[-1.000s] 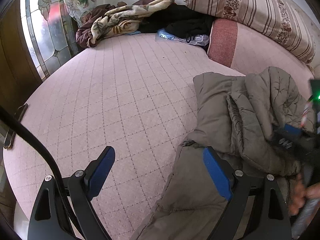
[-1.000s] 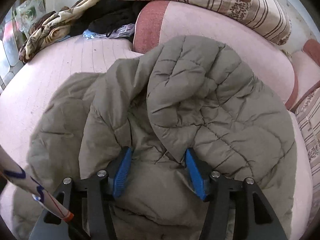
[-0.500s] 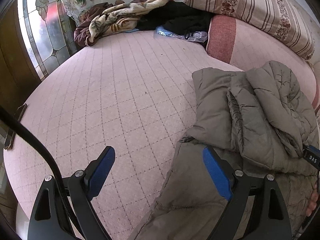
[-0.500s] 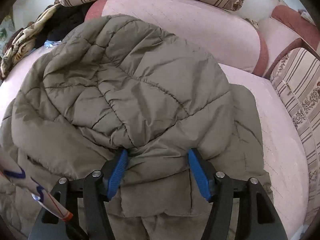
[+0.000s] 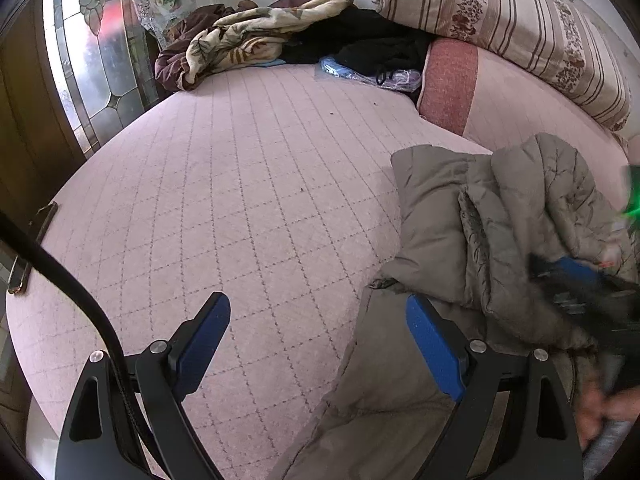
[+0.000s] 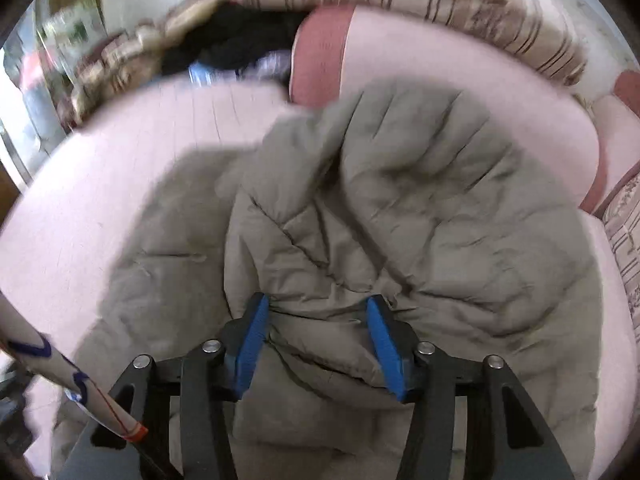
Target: Fold large clothes
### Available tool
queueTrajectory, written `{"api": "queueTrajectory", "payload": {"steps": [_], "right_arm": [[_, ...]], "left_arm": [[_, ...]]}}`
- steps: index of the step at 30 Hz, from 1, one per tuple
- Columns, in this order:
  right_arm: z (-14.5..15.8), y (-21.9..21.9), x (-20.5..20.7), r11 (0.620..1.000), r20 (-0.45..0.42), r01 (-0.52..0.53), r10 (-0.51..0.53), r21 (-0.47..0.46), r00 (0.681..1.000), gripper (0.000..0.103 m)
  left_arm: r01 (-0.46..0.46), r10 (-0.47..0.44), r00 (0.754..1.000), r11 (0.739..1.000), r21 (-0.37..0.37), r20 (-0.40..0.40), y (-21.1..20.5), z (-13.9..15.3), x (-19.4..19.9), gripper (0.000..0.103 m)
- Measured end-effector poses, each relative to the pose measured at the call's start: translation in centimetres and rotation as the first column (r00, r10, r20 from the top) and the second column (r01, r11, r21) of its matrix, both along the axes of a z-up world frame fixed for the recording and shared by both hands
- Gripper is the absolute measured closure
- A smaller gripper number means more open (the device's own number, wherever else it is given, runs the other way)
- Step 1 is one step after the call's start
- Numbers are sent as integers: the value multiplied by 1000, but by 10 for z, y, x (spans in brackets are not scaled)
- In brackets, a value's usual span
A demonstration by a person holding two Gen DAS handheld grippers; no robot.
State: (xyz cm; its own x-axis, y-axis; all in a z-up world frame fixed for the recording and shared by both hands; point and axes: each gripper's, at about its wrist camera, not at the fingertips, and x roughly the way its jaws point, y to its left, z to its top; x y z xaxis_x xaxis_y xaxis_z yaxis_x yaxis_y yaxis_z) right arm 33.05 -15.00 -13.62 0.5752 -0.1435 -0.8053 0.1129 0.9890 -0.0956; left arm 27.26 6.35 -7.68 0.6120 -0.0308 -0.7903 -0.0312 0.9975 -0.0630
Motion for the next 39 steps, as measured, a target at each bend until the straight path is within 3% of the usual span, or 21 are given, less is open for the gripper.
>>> {"api": "queueTrajectory", "payload": {"steps": [2,6,8,11,13,15,18,23,30,36,39], "right_arm": [[8,3,-1,1000,11,-7,7,-22,1000,47],[40,-1,-30,999,135,-9,2,52,991,48],[41,1,-40,997,153,-14,3,73,988,48],[11,12,-27,996,54,-34,30,81,998,46],[-5,17,-19,998,15,-47,46,34,999,42],[-1,19,-19,999,26,-47,46,21,999,40],[17,11,-30,996,45,-50,47,77,998,40],[30,-9,-71,998,46,-32,29,58,999,40],[19,-63,-134,994,-22,92,-91,53,996,38],[3,-136,-188,954,-73,290,-285,77,956,38],[5,-157,-203,936,-70,337,-331,100,941,38]], "left_arm": [[-4,4,1000,1000,-13,-2,3,1,0,14],[-4,4,1000,999,-38,2,8,4,0,14],[-3,3,1000,999,-43,5,8,6,-1,14],[4,-3,1000,999,-42,10,7,6,-3,14],[9,-8,1000,999,-32,14,6,6,-5,14],[11,-10,1000,1000,-26,18,6,7,-6,14],[6,-6,1000,999,-32,25,9,10,-7,14],[1,0,1000,999,-36,31,12,12,-9,14],[14,-13,999,999,-29,44,12,16,-17,14],[23,-23,999,1000,-12,43,7,13,-22,14],[38,-37,999,999,-23,15,5,8,-22,14]]}}
